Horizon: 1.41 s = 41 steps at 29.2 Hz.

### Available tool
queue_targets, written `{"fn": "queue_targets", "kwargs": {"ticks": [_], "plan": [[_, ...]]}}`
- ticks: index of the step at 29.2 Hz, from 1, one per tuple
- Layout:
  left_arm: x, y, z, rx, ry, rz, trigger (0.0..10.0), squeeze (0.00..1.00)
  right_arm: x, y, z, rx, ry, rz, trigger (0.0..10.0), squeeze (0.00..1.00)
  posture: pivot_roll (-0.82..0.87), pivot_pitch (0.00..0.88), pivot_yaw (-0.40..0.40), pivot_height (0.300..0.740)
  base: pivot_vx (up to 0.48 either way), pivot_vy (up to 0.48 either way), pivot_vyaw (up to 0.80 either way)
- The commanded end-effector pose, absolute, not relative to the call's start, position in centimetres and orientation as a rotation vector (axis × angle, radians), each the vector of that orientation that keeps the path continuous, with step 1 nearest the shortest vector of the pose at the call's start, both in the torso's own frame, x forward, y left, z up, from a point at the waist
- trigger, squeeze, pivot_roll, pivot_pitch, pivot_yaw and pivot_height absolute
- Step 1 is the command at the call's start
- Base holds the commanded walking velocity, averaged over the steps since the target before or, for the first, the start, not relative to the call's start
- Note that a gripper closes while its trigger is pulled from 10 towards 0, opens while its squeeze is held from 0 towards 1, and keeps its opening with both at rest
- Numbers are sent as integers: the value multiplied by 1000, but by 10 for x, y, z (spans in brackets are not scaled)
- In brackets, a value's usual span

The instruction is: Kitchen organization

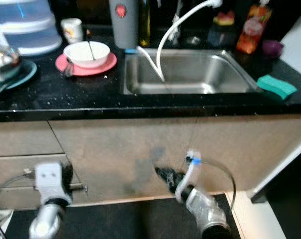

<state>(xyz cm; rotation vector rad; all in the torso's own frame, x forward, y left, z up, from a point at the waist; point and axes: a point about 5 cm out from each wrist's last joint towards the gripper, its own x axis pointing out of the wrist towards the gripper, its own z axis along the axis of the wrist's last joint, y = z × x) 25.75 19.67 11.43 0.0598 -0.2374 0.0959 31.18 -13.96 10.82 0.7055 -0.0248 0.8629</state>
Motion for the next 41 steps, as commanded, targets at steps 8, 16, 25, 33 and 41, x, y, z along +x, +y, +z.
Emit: {"fn": "queue_targets", "kwargs": {"ticks": [8,16,25,33,41], "plan": [[264,190,222,156,-591,135,10000,0,322,-148,211,868,-421,1035,10000,0,1,64,-51,740,0,0,0],[278,206,268,242,-575,175,10000,0,365,-136,253,484,-414,529,10000,0,8,66,-44,740,0,0,0],[280,232,275,281,-513,258,10000,0,365,-133,260,221,-471,348,10000,0,5,70,-34,740,28,0,0],[282,227,281,290,-519,220,10000,0,365,-130,258,227,-481,318,10000,0,5,72,-34,740,384,0,0],[282,223,283,291,-521,199,10000,0,364,-127,258,225,-491,313,10000,0,5,71,-34,740,480,0,0]]}}
